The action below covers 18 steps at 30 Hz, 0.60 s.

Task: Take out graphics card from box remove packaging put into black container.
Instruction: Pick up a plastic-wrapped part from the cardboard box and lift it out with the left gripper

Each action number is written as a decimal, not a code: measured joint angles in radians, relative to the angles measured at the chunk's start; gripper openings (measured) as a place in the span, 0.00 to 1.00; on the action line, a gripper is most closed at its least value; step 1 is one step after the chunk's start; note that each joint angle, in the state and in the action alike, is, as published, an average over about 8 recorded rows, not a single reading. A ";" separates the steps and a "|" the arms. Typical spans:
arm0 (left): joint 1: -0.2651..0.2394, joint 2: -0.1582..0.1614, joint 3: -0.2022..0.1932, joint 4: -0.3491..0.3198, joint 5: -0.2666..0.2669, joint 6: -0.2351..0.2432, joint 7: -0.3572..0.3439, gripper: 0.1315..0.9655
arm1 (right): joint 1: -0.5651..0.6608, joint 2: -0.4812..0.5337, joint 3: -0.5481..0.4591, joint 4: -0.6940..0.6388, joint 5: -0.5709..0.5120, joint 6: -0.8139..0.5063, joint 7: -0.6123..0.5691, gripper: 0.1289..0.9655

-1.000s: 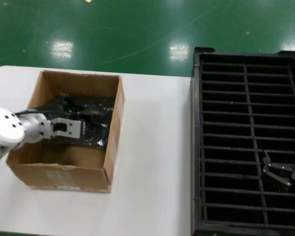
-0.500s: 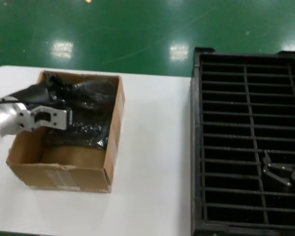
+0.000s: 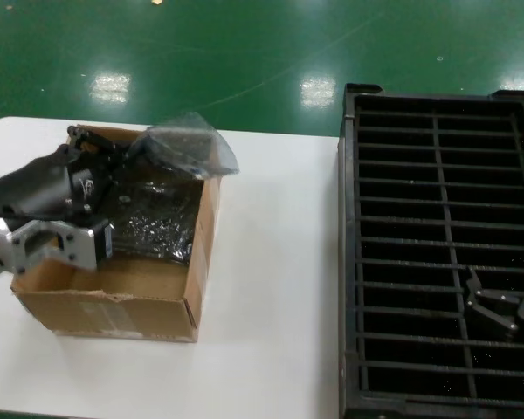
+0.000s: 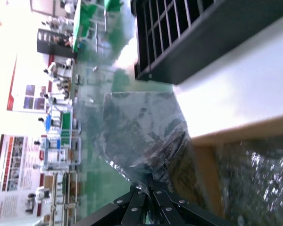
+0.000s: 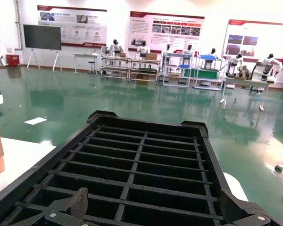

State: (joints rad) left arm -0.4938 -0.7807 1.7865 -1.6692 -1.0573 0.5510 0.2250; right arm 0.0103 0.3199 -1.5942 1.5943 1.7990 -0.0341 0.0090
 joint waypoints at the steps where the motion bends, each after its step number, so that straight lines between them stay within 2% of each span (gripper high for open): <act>1: 0.022 -0.009 -0.007 -0.025 -0.012 -0.003 0.000 0.01 | 0.000 0.000 0.000 0.000 0.000 0.000 0.000 1.00; 5: 0.097 -0.037 -0.015 -0.095 -0.066 -0.012 0.014 0.01 | 0.000 0.000 0.000 0.000 0.000 0.000 0.000 1.00; 9: 0.146 -0.050 -0.004 -0.129 -0.116 -0.019 0.043 0.01 | 0.000 0.000 0.000 0.000 0.000 0.000 0.000 1.00; 13: 0.173 -0.050 0.017 -0.139 -0.150 -0.025 0.076 0.01 | 0.000 0.000 0.000 0.000 0.000 0.000 0.000 1.00; 18: 0.182 -0.042 0.033 -0.137 -0.168 -0.032 0.102 0.01 | 0.000 0.000 0.000 0.000 0.000 0.000 0.000 1.00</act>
State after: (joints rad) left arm -0.3121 -0.8223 1.8194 -1.8064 -1.2255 0.5194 0.3267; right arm 0.0103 0.3199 -1.5942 1.5943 1.7990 -0.0341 0.0090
